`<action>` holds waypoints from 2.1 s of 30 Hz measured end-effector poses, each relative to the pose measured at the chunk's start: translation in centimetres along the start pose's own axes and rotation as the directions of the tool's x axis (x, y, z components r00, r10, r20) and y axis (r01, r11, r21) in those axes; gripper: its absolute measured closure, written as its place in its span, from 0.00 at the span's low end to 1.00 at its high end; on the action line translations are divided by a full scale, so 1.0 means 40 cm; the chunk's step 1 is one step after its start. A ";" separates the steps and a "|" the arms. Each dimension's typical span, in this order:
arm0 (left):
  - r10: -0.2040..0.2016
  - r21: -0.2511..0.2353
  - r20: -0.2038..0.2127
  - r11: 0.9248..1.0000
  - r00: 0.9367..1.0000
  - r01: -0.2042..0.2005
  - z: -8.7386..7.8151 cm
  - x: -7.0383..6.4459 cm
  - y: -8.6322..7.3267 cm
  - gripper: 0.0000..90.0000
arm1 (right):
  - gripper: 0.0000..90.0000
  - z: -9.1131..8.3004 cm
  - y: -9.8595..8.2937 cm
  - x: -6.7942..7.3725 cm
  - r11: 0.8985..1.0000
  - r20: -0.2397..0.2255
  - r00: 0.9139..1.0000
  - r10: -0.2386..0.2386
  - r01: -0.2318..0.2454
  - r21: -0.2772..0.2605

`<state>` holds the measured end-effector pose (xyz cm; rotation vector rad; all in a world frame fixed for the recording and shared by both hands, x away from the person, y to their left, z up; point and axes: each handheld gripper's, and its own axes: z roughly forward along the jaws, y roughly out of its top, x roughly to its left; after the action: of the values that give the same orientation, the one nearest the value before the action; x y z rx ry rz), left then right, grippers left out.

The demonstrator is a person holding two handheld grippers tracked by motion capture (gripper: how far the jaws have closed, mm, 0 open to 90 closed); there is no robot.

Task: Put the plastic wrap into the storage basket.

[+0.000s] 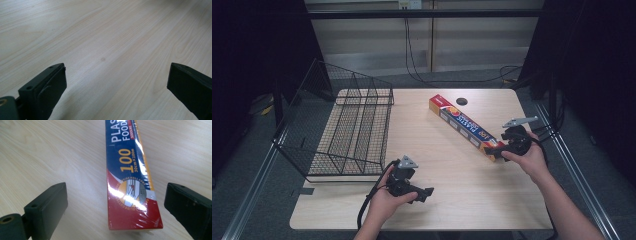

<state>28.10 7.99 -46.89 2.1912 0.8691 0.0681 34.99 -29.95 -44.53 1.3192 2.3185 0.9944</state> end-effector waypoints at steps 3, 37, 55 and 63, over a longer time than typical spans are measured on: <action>0.002 -0.006 0.006 1.000 1.000 -0.002 0.001 0.001 -0.002 0.03 | 0.06 -0.003 0.007 0.004 1.000 0.002 1.000 -0.006 0.006 -0.008; 0.021 0.023 0.035 0.999 0.999 -0.022 0.017 -0.005 0.004 0.03 | 0.10 0.113 0.148 0.023 0.994 0.023 0.999 -0.045 0.043 0.099; 0.011 0.021 0.027 1.000 1.000 -0.012 0.016 -0.001 -0.001 0.03 | 0.19 0.176 0.157 -0.013 0.984 0.029 1.000 0.002 -0.007 0.177; 0.023 0.024 0.025 0.999 0.999 -0.024 0.018 0.001 -0.002 0.03 | 0.26 0.178 0.178 -0.013 0.979 0.058 0.998 -0.004 -0.008 0.203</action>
<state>28.29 7.59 -47.47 2.2207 0.8344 0.0421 43.75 -24.95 -44.75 1.4057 2.4266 0.7248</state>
